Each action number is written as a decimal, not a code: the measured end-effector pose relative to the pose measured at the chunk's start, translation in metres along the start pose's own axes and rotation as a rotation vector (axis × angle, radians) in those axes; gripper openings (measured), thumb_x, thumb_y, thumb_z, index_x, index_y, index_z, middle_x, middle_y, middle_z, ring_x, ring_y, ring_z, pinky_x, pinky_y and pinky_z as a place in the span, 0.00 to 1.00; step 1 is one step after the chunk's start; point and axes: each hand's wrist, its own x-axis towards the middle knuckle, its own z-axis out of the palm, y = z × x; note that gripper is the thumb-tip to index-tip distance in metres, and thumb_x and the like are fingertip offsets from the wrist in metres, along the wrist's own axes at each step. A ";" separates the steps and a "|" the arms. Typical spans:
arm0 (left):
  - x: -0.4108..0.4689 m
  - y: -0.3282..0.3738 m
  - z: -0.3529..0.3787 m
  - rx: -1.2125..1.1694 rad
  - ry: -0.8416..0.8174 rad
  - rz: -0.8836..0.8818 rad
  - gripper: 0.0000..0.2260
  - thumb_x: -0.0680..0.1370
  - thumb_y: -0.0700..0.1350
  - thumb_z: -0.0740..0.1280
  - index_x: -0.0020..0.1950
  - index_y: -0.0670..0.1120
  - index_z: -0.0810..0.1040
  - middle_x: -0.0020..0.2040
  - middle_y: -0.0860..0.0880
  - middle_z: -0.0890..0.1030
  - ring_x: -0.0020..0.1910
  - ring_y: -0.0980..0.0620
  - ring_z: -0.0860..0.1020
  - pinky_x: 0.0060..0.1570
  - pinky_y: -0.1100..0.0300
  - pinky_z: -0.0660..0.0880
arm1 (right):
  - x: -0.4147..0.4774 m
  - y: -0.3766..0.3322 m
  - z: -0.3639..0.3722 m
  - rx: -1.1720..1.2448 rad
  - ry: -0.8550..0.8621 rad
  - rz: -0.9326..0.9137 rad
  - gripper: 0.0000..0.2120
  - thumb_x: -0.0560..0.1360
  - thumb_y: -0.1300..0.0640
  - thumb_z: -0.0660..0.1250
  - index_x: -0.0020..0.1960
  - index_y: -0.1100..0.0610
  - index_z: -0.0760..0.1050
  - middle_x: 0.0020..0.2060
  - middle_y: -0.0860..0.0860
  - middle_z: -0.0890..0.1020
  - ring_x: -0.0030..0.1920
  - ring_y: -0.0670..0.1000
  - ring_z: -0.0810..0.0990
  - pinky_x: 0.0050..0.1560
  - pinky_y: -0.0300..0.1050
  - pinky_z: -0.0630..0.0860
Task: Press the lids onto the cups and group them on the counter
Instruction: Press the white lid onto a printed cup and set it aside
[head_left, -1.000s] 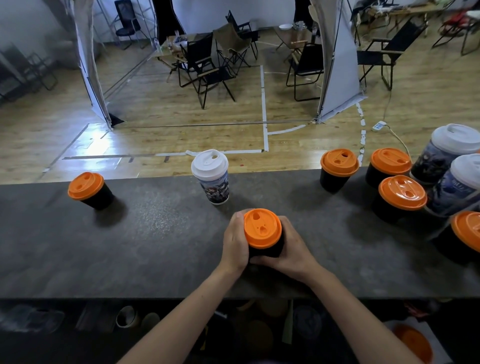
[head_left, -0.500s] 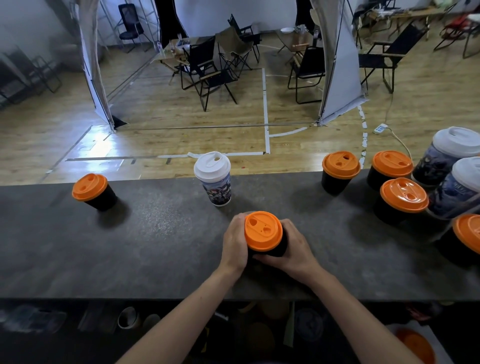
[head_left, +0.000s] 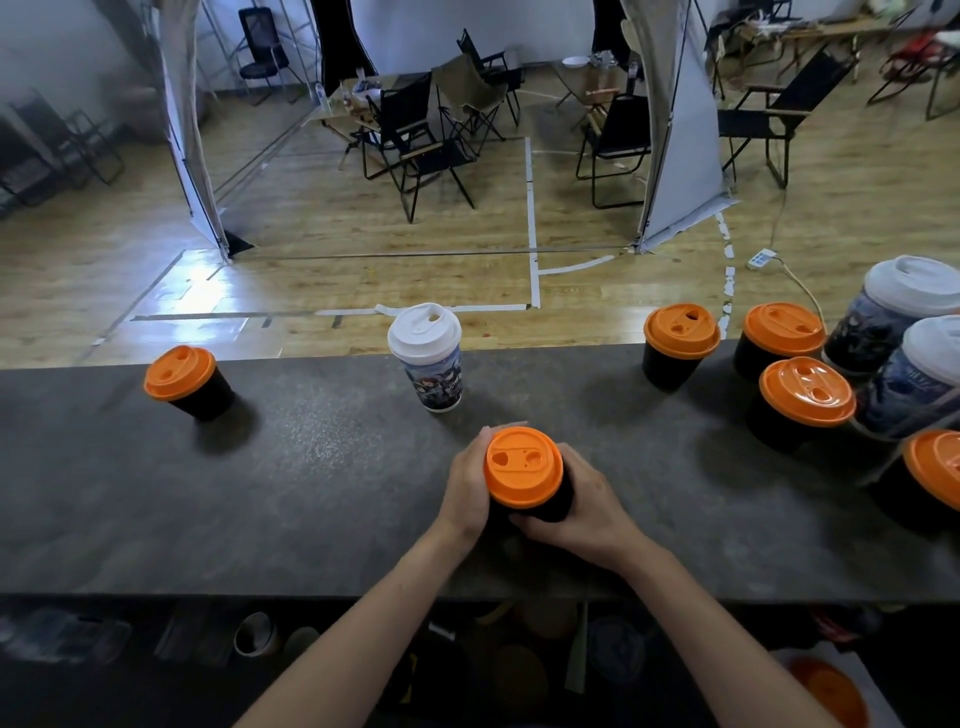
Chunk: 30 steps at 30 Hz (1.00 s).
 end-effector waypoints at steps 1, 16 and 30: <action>-0.001 -0.001 0.001 0.004 0.022 0.007 0.24 0.82 0.53 0.52 0.60 0.43 0.83 0.55 0.46 0.86 0.58 0.50 0.83 0.59 0.60 0.76 | 0.001 0.000 0.001 -0.007 -0.007 -0.007 0.37 0.63 0.42 0.81 0.67 0.50 0.73 0.59 0.42 0.79 0.61 0.42 0.78 0.61 0.45 0.76; -0.004 0.007 0.004 0.019 0.136 -0.037 0.19 0.85 0.48 0.54 0.52 0.43 0.84 0.49 0.48 0.87 0.52 0.54 0.83 0.52 0.66 0.76 | 0.001 0.002 -0.001 0.006 -0.046 0.104 0.38 0.63 0.41 0.82 0.68 0.47 0.72 0.61 0.43 0.80 0.63 0.42 0.78 0.63 0.43 0.74; -0.014 0.104 0.010 -0.350 -0.092 -0.108 0.36 0.79 0.69 0.58 0.68 0.38 0.77 0.63 0.35 0.81 0.64 0.37 0.79 0.62 0.46 0.78 | -0.003 -0.125 -0.052 0.707 -0.022 0.434 0.30 0.69 0.40 0.68 0.59 0.64 0.80 0.47 0.61 0.87 0.48 0.61 0.87 0.47 0.45 0.78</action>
